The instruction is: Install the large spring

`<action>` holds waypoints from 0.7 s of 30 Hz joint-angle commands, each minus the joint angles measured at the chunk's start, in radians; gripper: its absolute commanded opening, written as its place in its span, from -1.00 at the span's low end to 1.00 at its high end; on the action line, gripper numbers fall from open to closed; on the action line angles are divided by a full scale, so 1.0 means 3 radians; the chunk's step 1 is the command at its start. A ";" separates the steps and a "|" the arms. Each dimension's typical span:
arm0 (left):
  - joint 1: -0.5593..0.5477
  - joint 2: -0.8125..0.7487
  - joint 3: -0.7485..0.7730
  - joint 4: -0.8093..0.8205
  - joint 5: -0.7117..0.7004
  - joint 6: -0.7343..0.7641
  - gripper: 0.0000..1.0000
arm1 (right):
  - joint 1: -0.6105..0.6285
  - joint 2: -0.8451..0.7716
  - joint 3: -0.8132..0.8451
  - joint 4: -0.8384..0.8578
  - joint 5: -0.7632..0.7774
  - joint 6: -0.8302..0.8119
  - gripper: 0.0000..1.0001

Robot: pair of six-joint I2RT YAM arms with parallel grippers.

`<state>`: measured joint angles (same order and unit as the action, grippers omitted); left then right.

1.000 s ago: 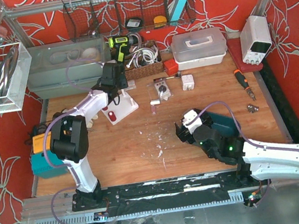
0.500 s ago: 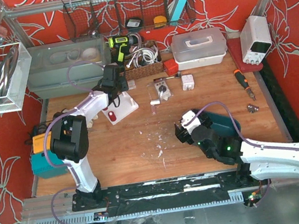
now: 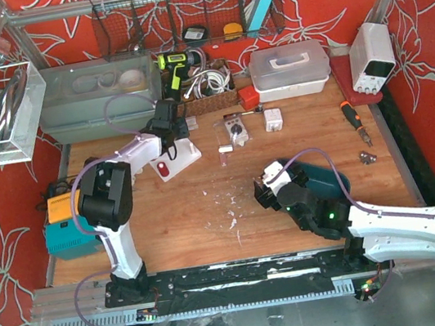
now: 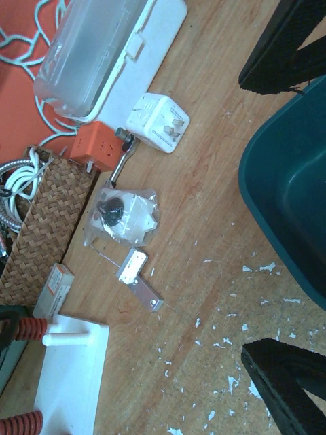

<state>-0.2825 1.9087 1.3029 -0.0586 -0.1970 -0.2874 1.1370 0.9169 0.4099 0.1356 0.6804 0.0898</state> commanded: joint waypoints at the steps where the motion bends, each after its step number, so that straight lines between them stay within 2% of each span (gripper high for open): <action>1: -0.0009 0.0034 0.0015 0.0113 -0.0064 0.0030 -0.24 | -0.0021 0.0043 0.0070 0.0035 0.0073 -0.0015 0.97; 9: -0.0009 -0.0210 0.0003 -0.0073 -0.0023 -0.0086 0.26 | -0.0026 -0.0009 0.0048 0.0039 0.0100 0.0063 0.98; 13: -0.0018 -0.0613 -0.0105 -0.0239 0.0162 -0.0220 0.43 | -0.0097 -0.0125 0.0007 -0.0052 0.0085 0.0208 0.98; 16: -0.0040 -0.1064 -0.0309 -0.0271 0.0356 -0.0294 0.56 | -0.0271 -0.0241 0.0142 -0.0461 0.0022 0.0591 0.98; 21: -0.0040 -0.1618 -0.0539 -0.0493 0.0575 -0.0295 0.79 | -0.0773 -0.0355 0.0382 -0.1216 -0.0445 0.1204 0.98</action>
<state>-0.2893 1.5204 1.1755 -0.1379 -0.0933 -0.3637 0.9958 0.8360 0.4603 -0.0410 0.6407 0.2707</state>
